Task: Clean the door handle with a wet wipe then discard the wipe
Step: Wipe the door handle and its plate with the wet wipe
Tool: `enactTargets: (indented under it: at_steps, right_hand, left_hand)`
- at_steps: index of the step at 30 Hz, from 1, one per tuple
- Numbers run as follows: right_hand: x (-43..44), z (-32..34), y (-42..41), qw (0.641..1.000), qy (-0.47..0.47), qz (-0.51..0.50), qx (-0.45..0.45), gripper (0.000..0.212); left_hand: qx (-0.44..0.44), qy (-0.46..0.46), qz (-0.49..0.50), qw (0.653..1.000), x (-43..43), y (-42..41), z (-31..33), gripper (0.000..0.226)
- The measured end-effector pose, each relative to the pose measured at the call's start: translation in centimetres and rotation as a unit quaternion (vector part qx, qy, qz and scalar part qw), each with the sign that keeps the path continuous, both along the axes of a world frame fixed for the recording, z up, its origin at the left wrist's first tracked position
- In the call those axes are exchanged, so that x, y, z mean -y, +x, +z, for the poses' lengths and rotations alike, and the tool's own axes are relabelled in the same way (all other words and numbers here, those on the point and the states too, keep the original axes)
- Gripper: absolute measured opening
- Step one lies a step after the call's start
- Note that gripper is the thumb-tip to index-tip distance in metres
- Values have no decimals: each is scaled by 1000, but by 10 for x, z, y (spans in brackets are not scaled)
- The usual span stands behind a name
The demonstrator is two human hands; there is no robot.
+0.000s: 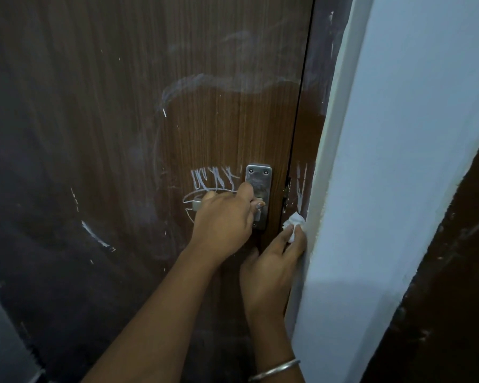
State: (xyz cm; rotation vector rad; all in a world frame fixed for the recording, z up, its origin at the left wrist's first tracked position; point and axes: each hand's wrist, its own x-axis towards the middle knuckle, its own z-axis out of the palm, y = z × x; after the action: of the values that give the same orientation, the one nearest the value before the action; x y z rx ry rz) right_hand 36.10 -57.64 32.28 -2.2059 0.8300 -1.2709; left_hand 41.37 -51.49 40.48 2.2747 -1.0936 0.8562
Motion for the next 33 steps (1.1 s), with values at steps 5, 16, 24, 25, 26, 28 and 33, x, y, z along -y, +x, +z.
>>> enactTargets:
  at_steps: [5, 16, 24, 25, 26, 28, 33]
  right_hand:
    - [10, 16, 8, 998, -58, -7, -27, 77]
    - [8, 7, 4, 998, -48, -8, -45, 82]
    - [8, 15, 4, 997, -59, -16, -54, 84]
    - [7, 15, 4, 997, -56, -18, -57, 84]
    - [6, 17, 5, 997, -55, -18, -59, 83]
    - [7, 25, 7, 996, -69, -21, -58, 82]
    - [13, 36, 7, 991, -106, -32, -78, 77]
  left_hand:
    - [-4, 0, -4, 1000, 0, 0, 0, 11]
    - [-1, 1, -3, 1000, 1, 0, 0, 13]
    - [5, -4, -4, 1000, 1, 0, -1, 16]
    - [6, -4, -3, 1000, 1, 0, -1, 17]
    - [6, -5, -1, 1000, 1, 0, -1, 17]
    - [4, -5, -1, 1000, 0, 0, -1, 17]
    - [-1, -2, 3, 1000, 1, 0, 0, 14]
